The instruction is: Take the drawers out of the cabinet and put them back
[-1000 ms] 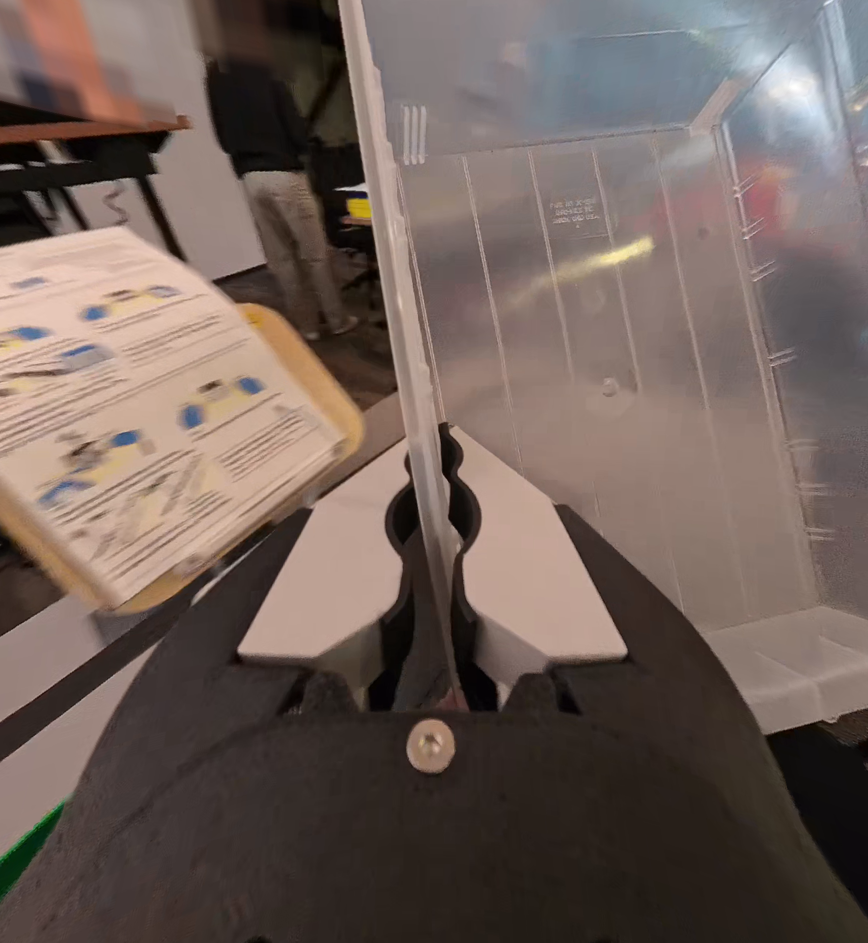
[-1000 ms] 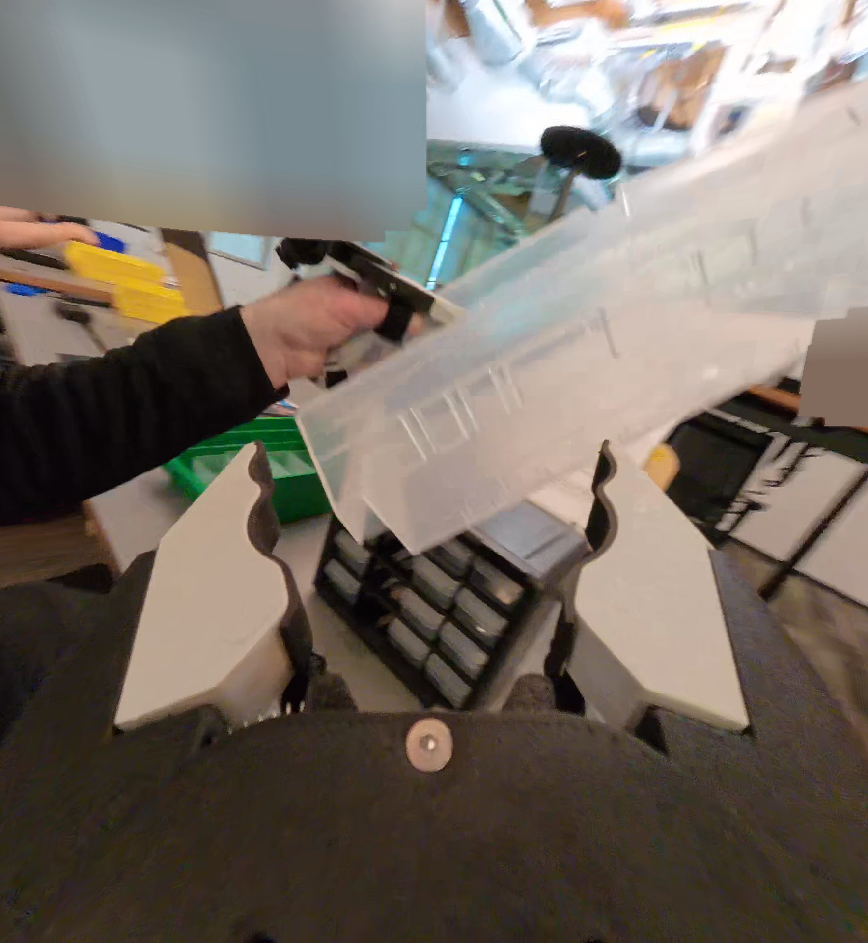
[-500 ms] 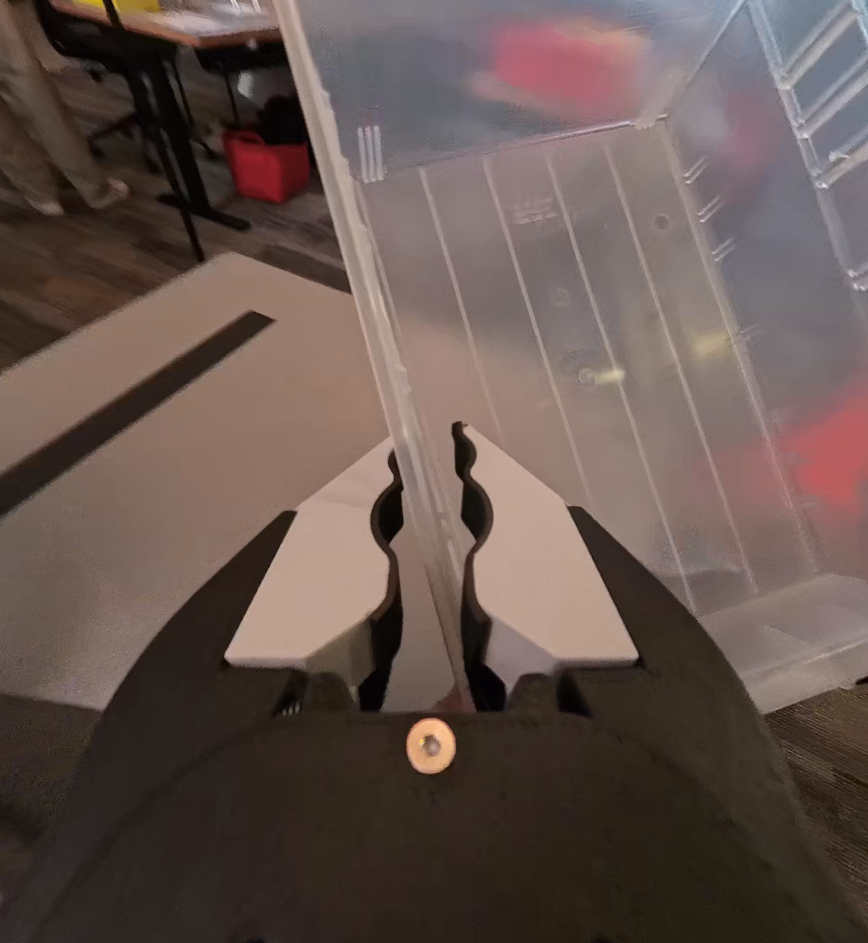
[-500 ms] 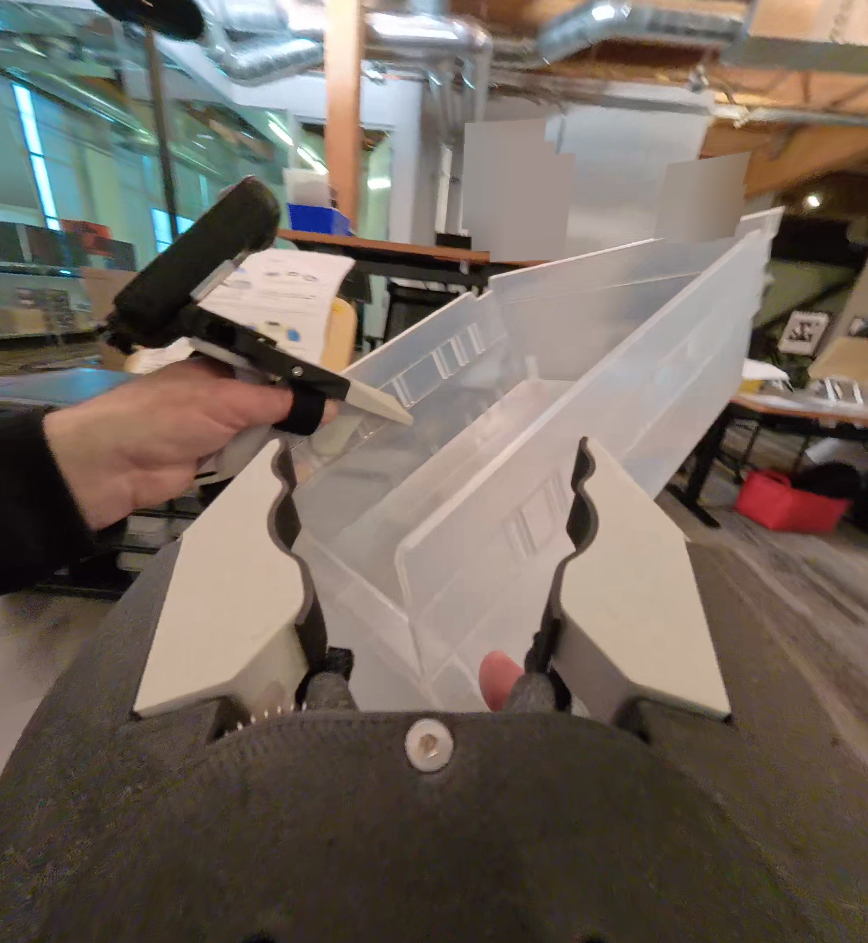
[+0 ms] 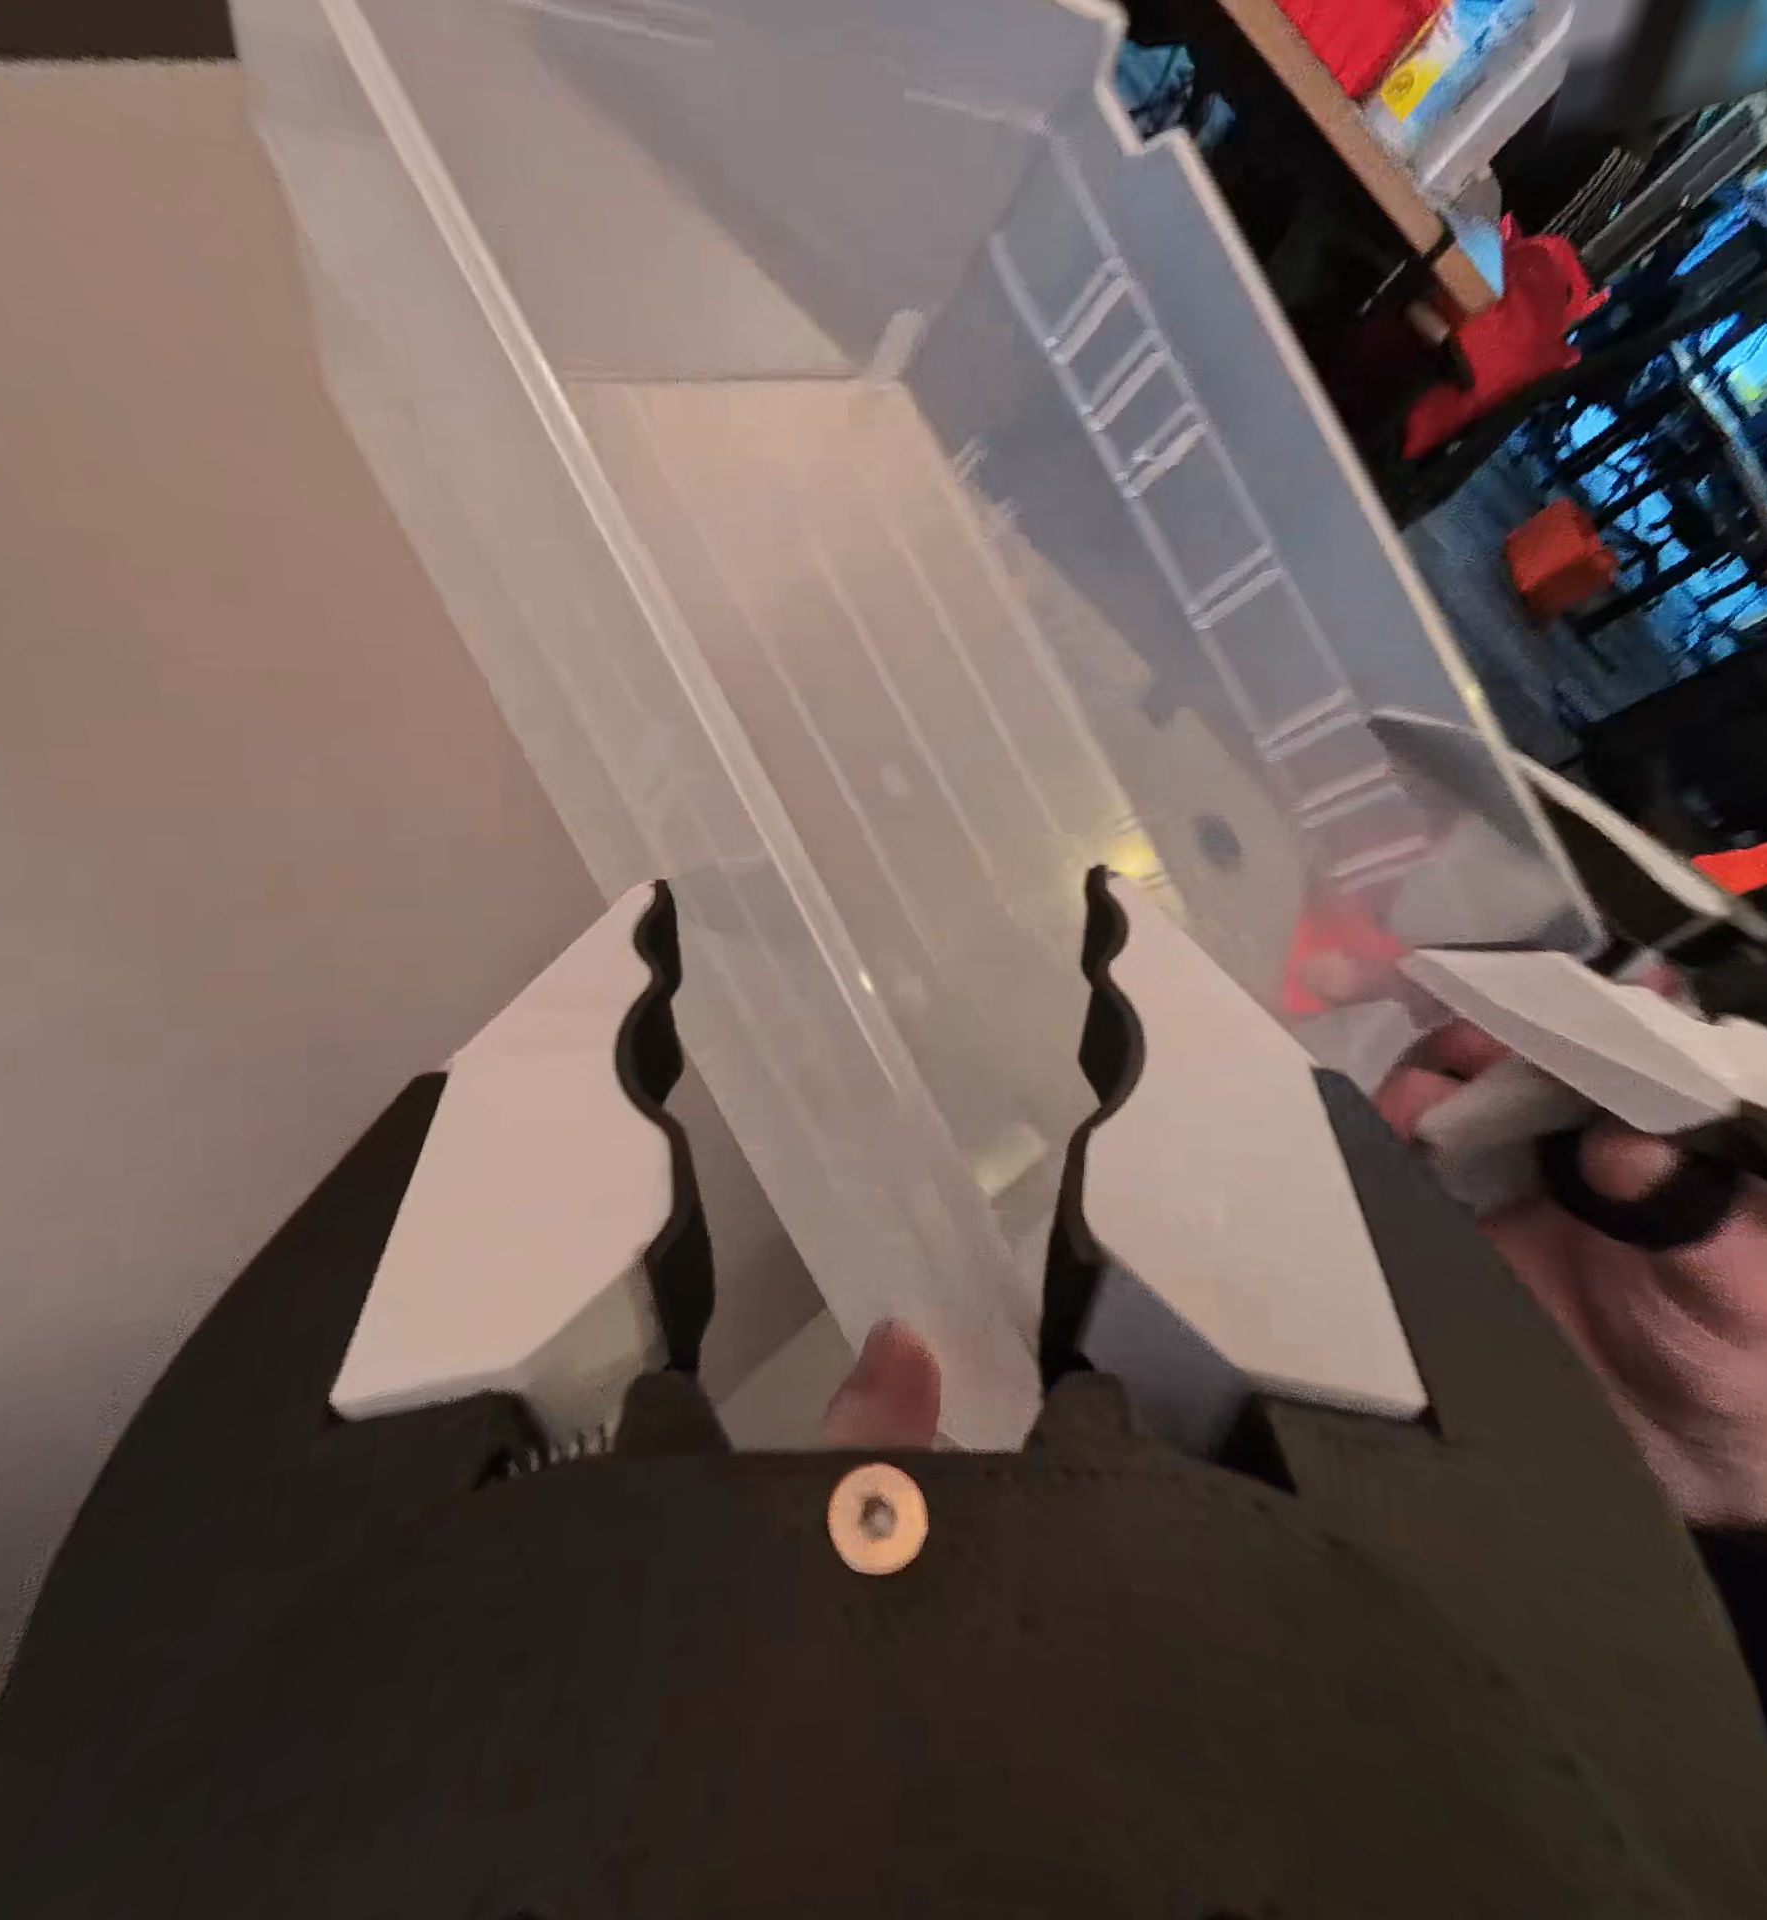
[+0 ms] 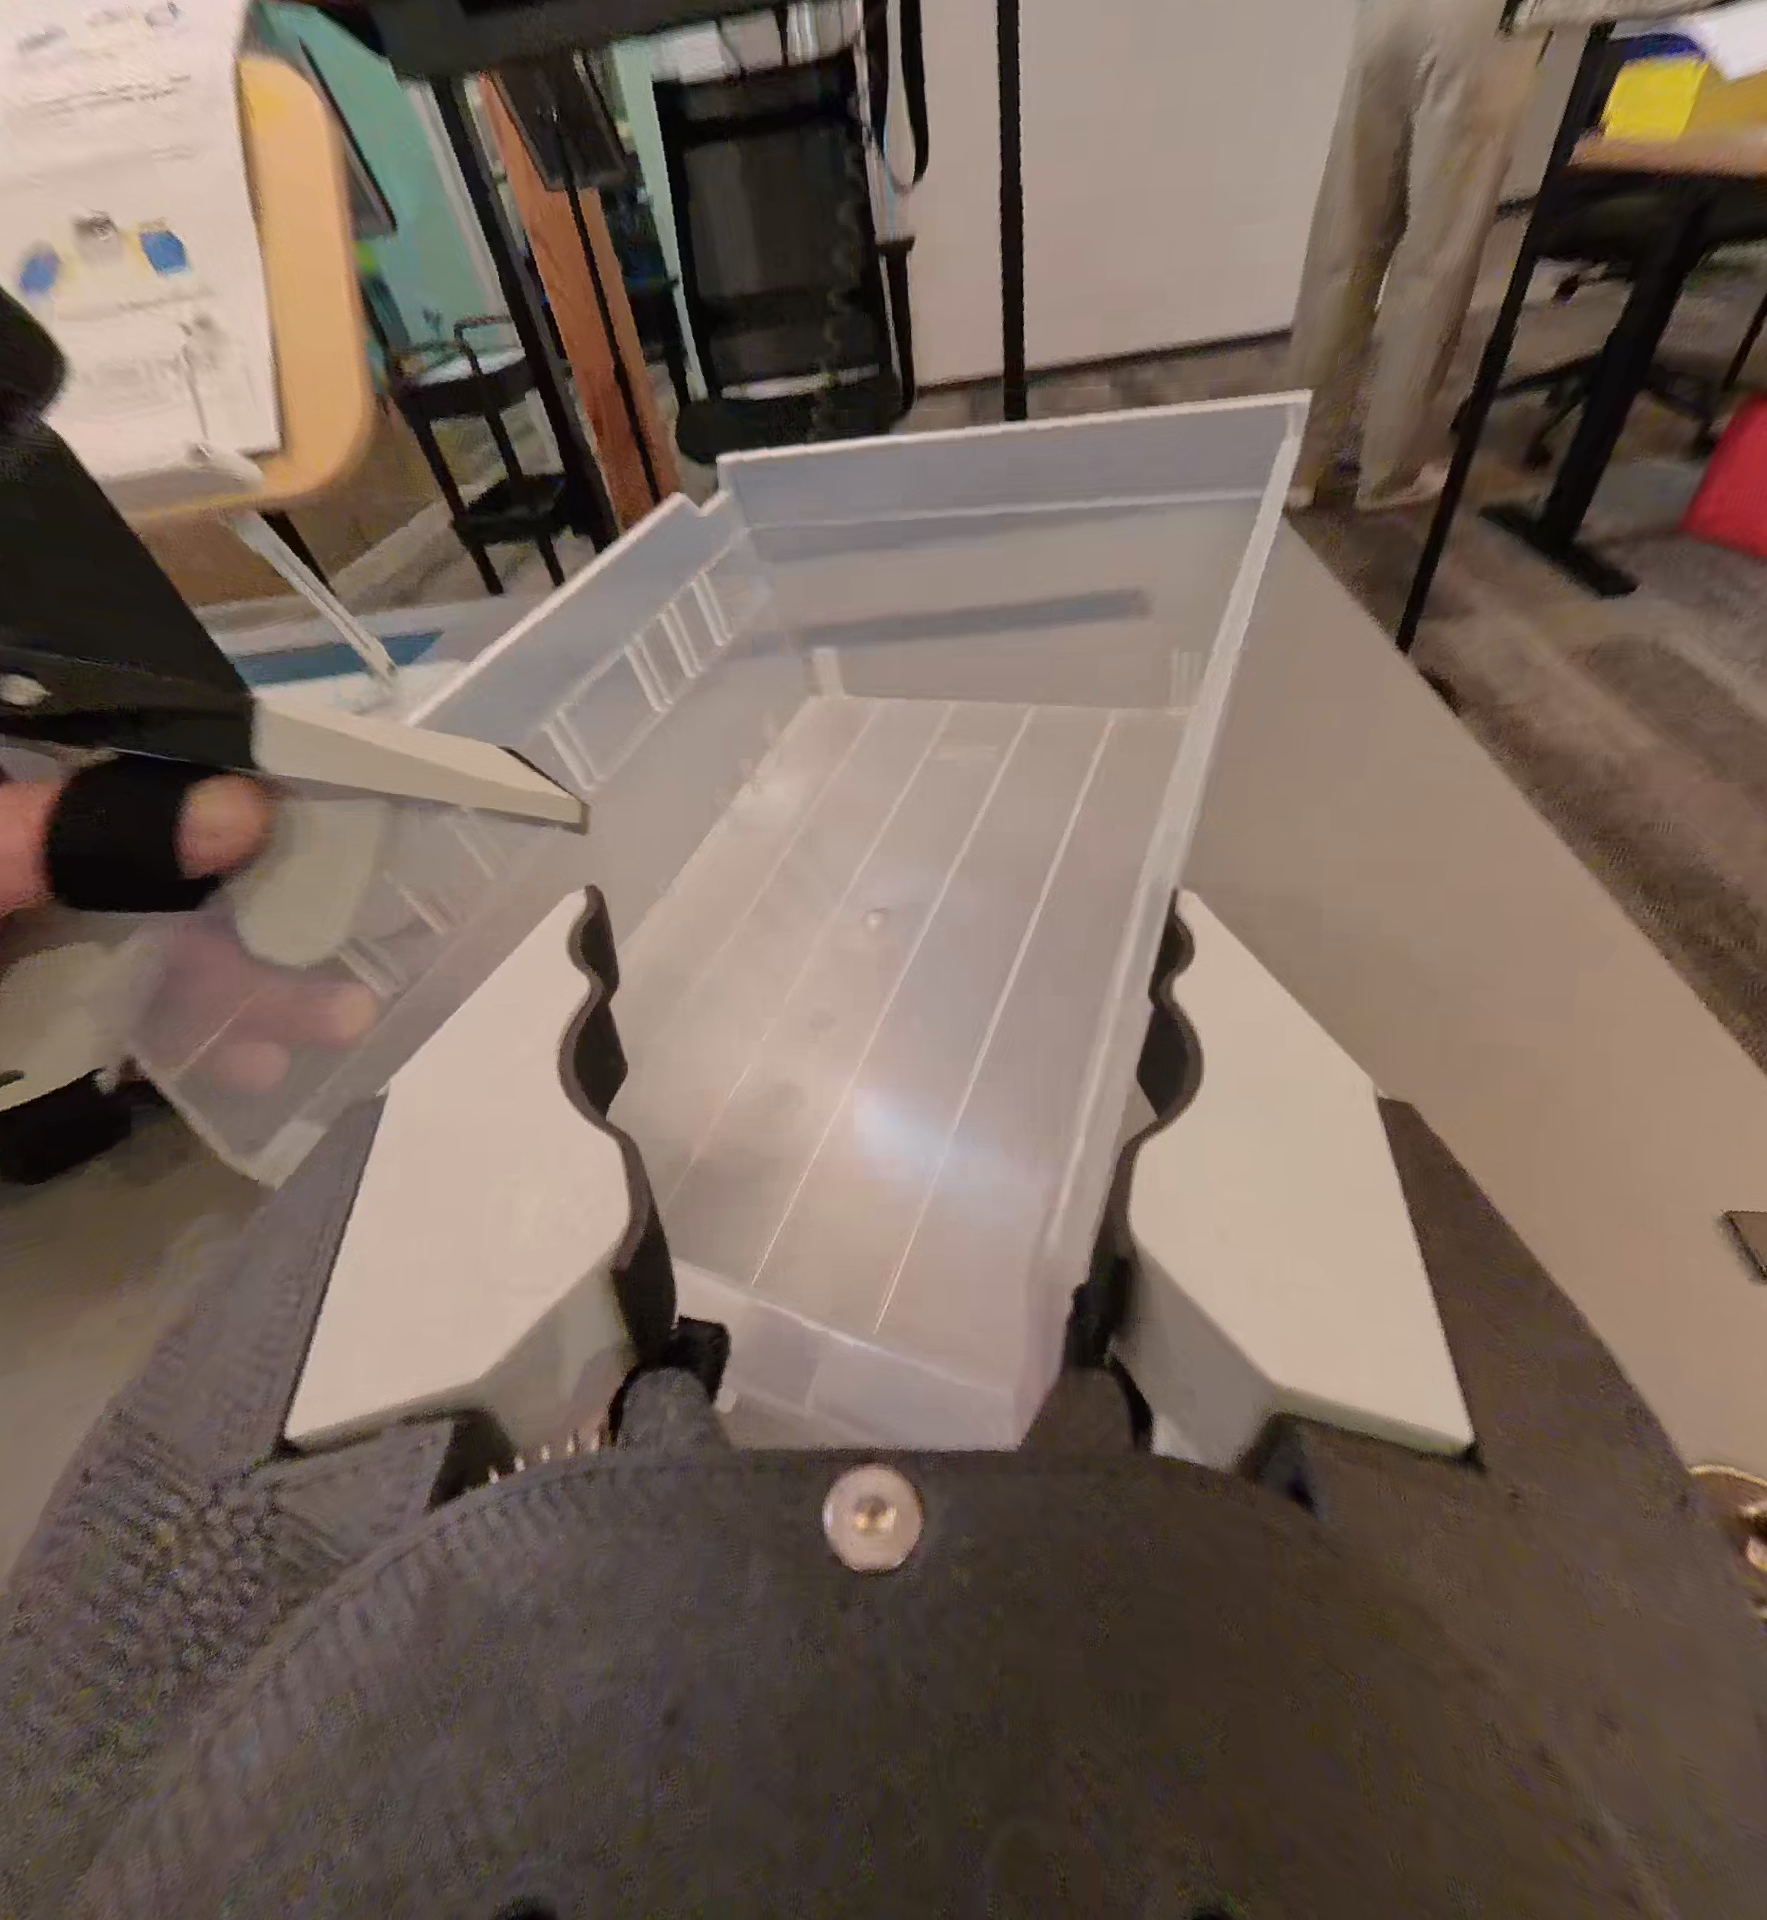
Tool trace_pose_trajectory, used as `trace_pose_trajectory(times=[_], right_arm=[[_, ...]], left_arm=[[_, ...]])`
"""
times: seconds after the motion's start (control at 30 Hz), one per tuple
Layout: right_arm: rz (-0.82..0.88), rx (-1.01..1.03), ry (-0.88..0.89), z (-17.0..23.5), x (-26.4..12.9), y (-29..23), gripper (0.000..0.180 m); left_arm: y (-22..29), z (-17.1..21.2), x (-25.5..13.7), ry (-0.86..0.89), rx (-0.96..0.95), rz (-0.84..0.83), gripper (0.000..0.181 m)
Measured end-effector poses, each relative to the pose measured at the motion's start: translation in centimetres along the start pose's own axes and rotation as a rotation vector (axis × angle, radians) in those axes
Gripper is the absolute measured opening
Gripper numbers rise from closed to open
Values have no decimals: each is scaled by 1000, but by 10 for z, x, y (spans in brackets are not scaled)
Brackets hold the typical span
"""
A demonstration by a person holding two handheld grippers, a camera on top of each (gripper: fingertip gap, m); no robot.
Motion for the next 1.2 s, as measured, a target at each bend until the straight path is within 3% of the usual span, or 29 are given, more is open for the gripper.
trace_pose_trajectory(times=[0.2, 0.43, 0.6, 0.8, 0.93, 1.07, 1.2], right_arm=[[-59, 44, -103, 20, 44, 32, 93], [-98, 82, -73, 28, 78, 56, 88], [-82, 41, -94, 30, 77, 64, 86], [99, -167, 104, -11, 33, 55, 87], [131, -315, 188, -43, 9, 24, 82], [17, -401, 252, -68, -7, -25, 72], [-110, -506, 270, -84, -14, -82, 67]], left_arm=[[-15, 22, 24, -41, -132, 14, 108], [-27, 14, 42, 93, -116, 64, 132], [-16, 21, 23, 112, -91, 116, 145], [35, 40, -51, 143, 152, 151, 141], [79, 58, -124, 132, 344, 296, 110], [87, 61, -216, 183, 530, 304, 85], [51, 47, -311, 256, 652, 87, 75]])
Point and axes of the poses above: each gripper's, where its closed fingertips meet, x out along the fingers, z out of its underside, y = z × x across the jaws, the point moved 8 cm from there along -x, back along the fingers, and after that the axes turned 2 degrees about y, right-handed, at the moved point
